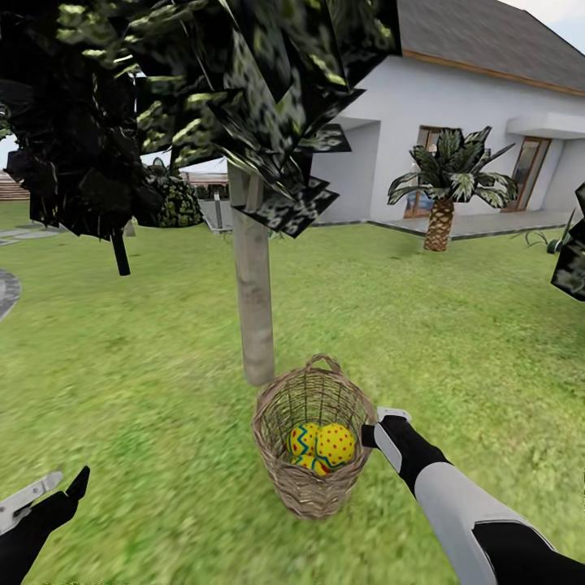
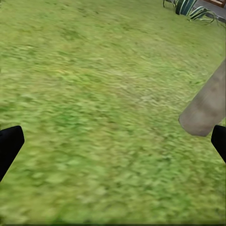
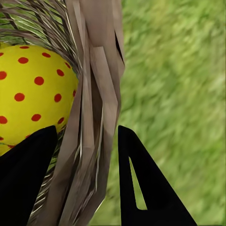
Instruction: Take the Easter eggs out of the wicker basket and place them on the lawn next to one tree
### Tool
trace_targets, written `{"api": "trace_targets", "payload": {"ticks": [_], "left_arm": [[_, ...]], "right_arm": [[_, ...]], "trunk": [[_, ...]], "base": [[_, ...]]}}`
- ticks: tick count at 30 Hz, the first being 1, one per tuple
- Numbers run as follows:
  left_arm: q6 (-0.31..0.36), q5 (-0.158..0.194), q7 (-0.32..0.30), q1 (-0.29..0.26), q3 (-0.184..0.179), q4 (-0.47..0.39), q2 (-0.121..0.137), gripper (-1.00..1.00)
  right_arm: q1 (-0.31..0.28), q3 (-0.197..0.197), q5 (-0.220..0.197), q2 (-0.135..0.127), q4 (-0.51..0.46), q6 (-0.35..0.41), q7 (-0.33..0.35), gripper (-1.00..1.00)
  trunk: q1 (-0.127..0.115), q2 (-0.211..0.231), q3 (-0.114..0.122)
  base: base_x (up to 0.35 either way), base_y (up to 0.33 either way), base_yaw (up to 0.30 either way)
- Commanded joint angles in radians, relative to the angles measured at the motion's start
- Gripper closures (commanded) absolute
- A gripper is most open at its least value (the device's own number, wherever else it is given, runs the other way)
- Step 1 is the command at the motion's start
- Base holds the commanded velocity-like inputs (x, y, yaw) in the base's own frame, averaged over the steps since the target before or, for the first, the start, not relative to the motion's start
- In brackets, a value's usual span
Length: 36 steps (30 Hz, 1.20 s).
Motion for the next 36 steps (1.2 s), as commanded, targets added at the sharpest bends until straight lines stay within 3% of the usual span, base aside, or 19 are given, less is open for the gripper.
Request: {"api": "trace_targets", "payload": {"ticks": [1, 13, 36], "left_arm": [[0.008, 0.01, -0.005, 0.0, 0.002, -0.001, -0.001, -1.0], [0.008, 0.01, -0.005, 0.0, 0.002, -0.001, -0.001, -1.0], [0.008, 0.01, -0.005, 0.0, 0.004, -0.001, -0.001, -1.0]], "right_arm": [[-0.001, 0.001, -0.012, 0.0, -0.003, 0.002, -0.008, 1.0], [-0.001, 0.001, -0.012, 0.0, -0.003, 0.002, -0.008, 1.0], [-0.001, 0.001, -0.011, -0.006, -0.002, 0.001, -0.012, 1.0]], "trunk": [[0.0, -0.001, -0.005], [0.006, -0.004, -0.051], [0.006, -0.004, -0.051]], "base": [[0.0, 0.0, 0.0], [0.0, 0.0, 0.0], [0.03, -0.025, 0.0]]}}
